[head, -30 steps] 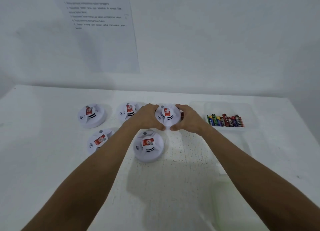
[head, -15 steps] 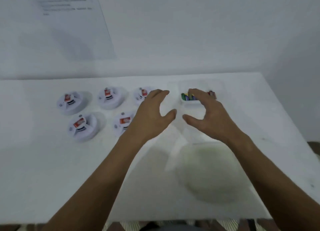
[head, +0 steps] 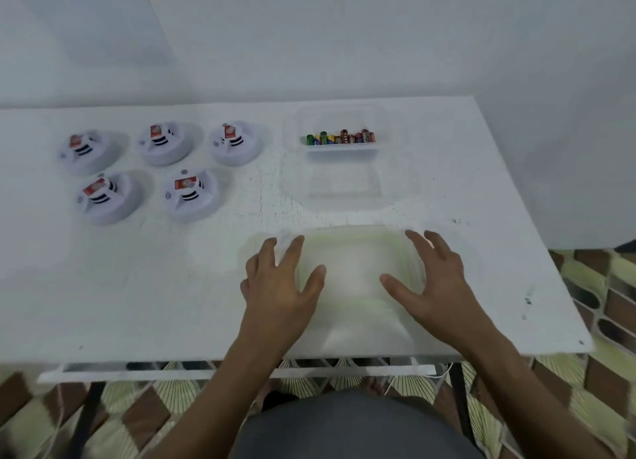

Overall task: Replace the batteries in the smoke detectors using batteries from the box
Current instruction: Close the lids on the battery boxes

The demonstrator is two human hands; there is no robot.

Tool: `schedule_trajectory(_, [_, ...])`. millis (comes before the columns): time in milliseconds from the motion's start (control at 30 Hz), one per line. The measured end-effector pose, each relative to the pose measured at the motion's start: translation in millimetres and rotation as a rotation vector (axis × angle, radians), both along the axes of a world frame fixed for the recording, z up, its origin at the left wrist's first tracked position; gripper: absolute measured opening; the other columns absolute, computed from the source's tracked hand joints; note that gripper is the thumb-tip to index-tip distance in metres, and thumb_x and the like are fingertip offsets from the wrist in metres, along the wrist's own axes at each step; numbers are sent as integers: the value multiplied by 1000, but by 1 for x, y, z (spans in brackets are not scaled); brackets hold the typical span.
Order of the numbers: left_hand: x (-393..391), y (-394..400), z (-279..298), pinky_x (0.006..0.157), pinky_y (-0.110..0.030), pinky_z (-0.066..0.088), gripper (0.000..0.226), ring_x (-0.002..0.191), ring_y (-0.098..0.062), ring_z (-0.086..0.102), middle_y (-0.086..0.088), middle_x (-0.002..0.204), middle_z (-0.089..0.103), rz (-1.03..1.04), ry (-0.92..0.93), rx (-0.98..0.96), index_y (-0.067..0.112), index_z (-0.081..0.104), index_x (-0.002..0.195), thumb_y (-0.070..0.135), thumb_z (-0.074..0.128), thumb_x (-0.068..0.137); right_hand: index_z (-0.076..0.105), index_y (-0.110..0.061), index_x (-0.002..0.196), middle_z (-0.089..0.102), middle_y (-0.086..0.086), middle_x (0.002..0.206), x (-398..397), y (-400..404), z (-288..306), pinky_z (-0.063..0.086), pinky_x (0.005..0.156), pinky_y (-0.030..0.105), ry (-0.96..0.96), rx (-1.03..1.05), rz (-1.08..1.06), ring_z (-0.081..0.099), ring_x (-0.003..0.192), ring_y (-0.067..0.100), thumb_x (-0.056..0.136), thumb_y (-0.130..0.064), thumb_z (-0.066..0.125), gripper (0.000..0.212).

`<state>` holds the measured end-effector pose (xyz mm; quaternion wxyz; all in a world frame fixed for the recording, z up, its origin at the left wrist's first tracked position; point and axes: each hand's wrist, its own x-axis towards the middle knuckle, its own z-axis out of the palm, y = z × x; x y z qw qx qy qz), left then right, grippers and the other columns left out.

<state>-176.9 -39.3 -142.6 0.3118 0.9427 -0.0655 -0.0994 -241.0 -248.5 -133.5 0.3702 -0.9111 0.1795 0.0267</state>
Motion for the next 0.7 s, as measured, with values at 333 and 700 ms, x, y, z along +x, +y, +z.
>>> schedule_trajectory(333, [-16,-14,-5,106,-37,27,58,130,-20,22,-1,146,31,105,-49,-7,34,38,145,56,48,92,27,-27,152,21,-5,161,-3,16,-2,21,107,27,-66,92,6,14,143,12,88,-38,69,77])
schedule_trajectory(700, [54,-31,73,99,-19,23,68,138,-9,28,6,148,25,70,-219,-282,34,35,147,55,58,87,29,-20,153,26,-3,159,55,-2,72,17,102,20,-306,20,1,20,144,17,85,-36,72,82])
